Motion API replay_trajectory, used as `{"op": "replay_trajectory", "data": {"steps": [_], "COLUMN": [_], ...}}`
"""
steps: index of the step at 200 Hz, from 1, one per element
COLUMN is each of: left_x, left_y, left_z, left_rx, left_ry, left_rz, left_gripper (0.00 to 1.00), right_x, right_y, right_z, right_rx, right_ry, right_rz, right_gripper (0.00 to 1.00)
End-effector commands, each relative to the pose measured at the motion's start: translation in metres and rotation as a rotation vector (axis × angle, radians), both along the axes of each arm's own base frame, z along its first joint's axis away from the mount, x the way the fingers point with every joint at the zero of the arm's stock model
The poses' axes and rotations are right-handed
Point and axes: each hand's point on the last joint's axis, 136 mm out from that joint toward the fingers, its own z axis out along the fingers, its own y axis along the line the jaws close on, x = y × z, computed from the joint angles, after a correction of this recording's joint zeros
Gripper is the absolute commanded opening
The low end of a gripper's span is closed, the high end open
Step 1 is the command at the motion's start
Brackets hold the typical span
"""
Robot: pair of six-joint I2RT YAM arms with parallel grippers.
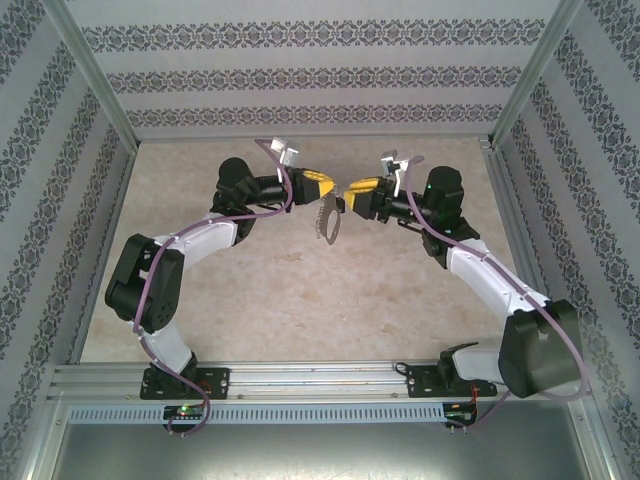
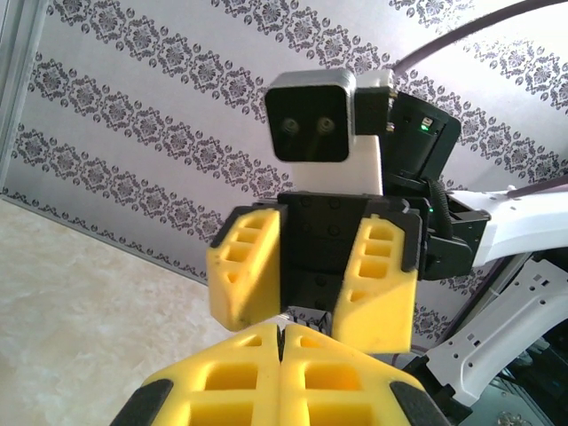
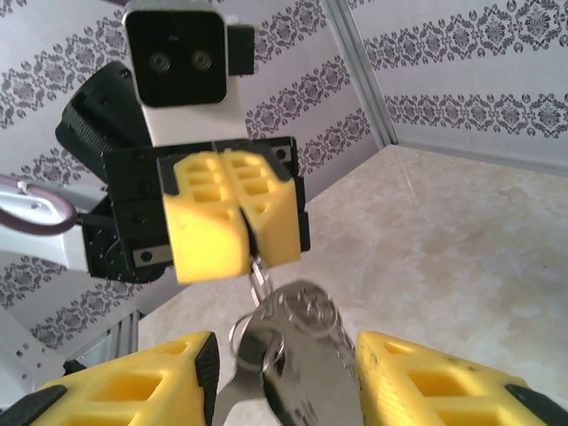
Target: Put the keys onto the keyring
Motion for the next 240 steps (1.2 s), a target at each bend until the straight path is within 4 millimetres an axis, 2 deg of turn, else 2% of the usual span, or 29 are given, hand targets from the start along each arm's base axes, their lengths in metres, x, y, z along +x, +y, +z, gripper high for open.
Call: {"op": "replay_trajectory", "data": {"steps": [1,40,65,85,143,162,195,240], "left_x": [-0.008,-0.007,-0.007,-0.007,-0.006,-0.004,0.004,0.015], "left_y": [-0.001,-0.001,-0.001,-0.001,-0.001,-0.001,0.008,0.02], "left_z": [0.013,0.013,0.013,0.012,0.014,0.014,0.013,0.001], "left_rx": [-0.034,-0.035,-0.036,-0.035,-0.038,-0.038,-0.034,0.002], "left_ry": [-0.059,-0.059,-0.058,-0.057,-0.056,-0.05,-0.042,-0.007], "left_rz": [-0.007,-0.009,-0.01,-0.009,-0.007,0.002,0.033,0.052], "left_gripper": [0.0,0.0,0.0,0.0,0.0,0.0,0.25,0.32], "right_x": [0.001,0.006,0.007,0.006,0.003,0.003,0.011,0.02], "right_y": [0.011,0.02,0.024,0.025,0.024,0.022,0.011,0.002], "right_z": [0.026,0.022,0.02,0.019,0.013,0.01,0.003,-0.008], "right_rx": [0.056,0.065,0.066,0.066,0.061,0.056,0.043,-0.014], "right_ry": [-0.06,-0.047,-0.043,-0.038,-0.031,-0.029,-0.012,0.021], "right_rz": [0.04,0.061,0.075,0.083,0.091,0.087,0.058,0.026], "right_gripper": [0.45,0.44,0.4,0.32,0.0,0.0,0.0,0.0]}}
